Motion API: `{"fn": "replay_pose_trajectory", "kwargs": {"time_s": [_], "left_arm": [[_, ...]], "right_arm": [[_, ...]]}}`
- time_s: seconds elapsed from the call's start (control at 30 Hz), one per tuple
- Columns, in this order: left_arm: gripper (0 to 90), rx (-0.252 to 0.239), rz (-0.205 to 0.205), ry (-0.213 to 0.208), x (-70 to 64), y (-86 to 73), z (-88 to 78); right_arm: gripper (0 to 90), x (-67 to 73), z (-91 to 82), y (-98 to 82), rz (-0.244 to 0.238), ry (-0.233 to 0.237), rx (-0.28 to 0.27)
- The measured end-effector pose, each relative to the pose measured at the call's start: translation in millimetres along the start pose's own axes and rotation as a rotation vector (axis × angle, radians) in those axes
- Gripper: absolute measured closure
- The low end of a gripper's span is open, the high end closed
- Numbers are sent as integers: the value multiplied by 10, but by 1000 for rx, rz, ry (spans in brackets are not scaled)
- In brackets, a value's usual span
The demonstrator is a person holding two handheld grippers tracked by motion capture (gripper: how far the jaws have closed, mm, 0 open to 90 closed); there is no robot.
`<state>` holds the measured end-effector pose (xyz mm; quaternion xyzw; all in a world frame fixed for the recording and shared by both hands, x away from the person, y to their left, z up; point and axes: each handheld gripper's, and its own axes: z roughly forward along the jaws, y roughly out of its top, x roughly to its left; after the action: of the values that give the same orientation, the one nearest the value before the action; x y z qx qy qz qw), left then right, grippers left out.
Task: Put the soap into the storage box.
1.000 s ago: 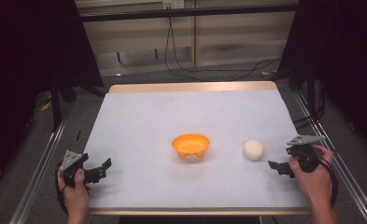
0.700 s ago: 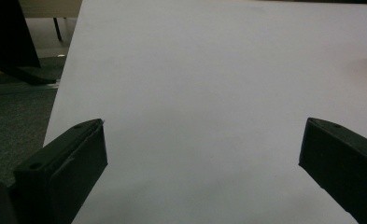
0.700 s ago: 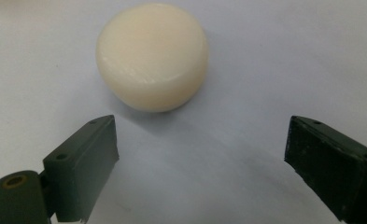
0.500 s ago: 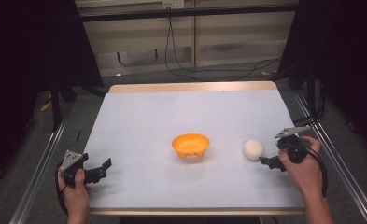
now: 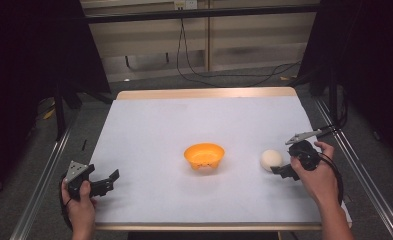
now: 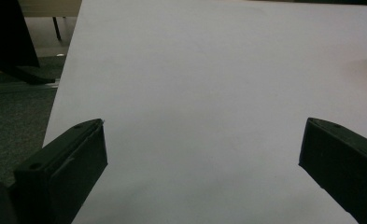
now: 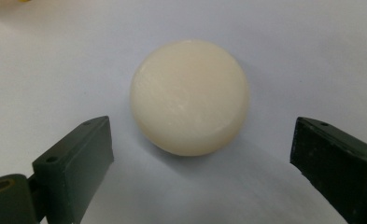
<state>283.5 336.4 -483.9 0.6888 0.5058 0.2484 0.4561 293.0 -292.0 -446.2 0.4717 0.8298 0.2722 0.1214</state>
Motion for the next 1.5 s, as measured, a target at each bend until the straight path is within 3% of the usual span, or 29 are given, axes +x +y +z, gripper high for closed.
{"fn": "replay_pose_trajectory", "kwargs": {"time_s": [0.67, 1.13, 1.3, 1.5], "left_arm": [[8, 0, -3, -2, 4, 0, 0], [8, 3, 0, 0, 10, 2, 2], [8, 3, -1, 0, 10, 3, 3], [8, 3, -2, -1, 10, 2, 3]], "right_arm": [[102, 55, 169, 150, 11, 26, 24], [238, 78, 294, 181, 27, -20, 51], [241, 76, 310, 182, 47, -19, 58], [242, 69, 308, 175, 33, -21, 61]]}}
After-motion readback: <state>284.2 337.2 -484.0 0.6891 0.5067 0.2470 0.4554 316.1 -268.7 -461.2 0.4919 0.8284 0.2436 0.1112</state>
